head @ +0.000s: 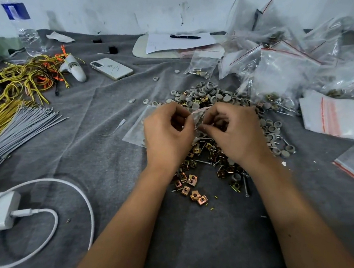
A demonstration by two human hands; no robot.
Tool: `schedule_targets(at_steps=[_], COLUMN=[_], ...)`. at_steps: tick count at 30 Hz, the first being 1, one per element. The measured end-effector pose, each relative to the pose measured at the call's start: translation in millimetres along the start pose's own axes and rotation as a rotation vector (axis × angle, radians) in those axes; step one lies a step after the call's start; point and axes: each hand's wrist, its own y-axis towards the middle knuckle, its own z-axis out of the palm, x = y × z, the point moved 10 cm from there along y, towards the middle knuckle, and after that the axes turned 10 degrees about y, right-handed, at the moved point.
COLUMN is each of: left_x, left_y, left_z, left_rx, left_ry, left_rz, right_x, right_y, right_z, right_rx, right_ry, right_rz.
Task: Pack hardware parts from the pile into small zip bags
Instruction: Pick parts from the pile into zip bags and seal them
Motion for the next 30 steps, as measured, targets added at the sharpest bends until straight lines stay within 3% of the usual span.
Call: schedule_targets(at_steps=[5,10,13,18,23,26,30], left_x=[5,15,17,25,26,27,24], left_y=[1,1,1,0,-1,-1,1], left_z=[-1,-5,-9,-14,-16,-17,-17], left_rx=[-0.01,-0.038,-0.067,-0.11,-0.119,-0.125,-0.116], left_ry=[-0.041,-0.062,-0.071,-0.085,-0.104,-0.098,-0.064], left_rz=[-0.055,-0.14,-0.165,-0.236,-0.262,-0.267,-0.234], right_x=[7,8,7,-14,-20,-14,-2], right_y=[-1,2,-1,-11,-13,-10,-3], right_z=[16,-6,2,35,39,35,13], right_rx=[0.092,-0.009,0.138,0.487,0.541,0.506,0.298], right_ry=[-0.1,-0.079,-0.089,-0.31,-0.329,-0.164,0.199], right_rz=[-0.055,-0.073,-0.08,0.026,0.059,0.053,0.026])
